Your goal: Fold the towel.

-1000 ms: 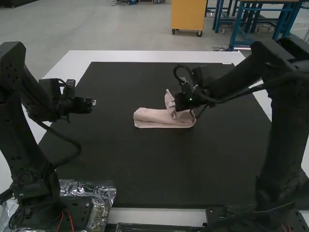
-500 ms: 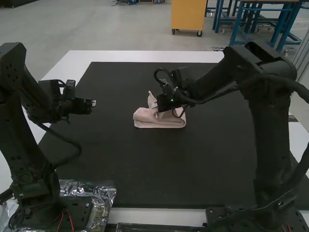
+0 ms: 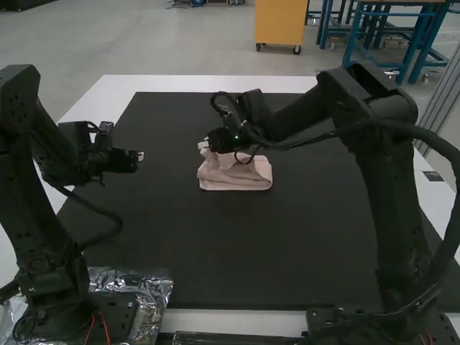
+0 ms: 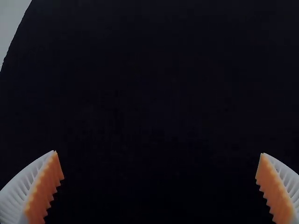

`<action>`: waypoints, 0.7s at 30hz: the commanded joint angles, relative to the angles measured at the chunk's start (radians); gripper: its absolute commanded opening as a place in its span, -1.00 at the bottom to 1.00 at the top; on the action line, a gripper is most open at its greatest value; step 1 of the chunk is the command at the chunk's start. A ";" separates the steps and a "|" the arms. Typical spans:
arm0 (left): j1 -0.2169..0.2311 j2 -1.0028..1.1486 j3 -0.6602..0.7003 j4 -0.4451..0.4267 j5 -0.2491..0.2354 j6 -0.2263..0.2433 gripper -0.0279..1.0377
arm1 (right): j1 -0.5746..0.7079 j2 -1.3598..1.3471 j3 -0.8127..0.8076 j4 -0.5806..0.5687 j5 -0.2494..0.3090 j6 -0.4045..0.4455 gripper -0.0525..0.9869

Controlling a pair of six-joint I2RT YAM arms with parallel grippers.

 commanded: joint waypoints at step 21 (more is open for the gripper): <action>-0.059 -0.036 -0.034 0.045 0.012 0.002 0.88 | -0.140 -0.121 -0.199 0.291 -0.042 -0.012 -0.95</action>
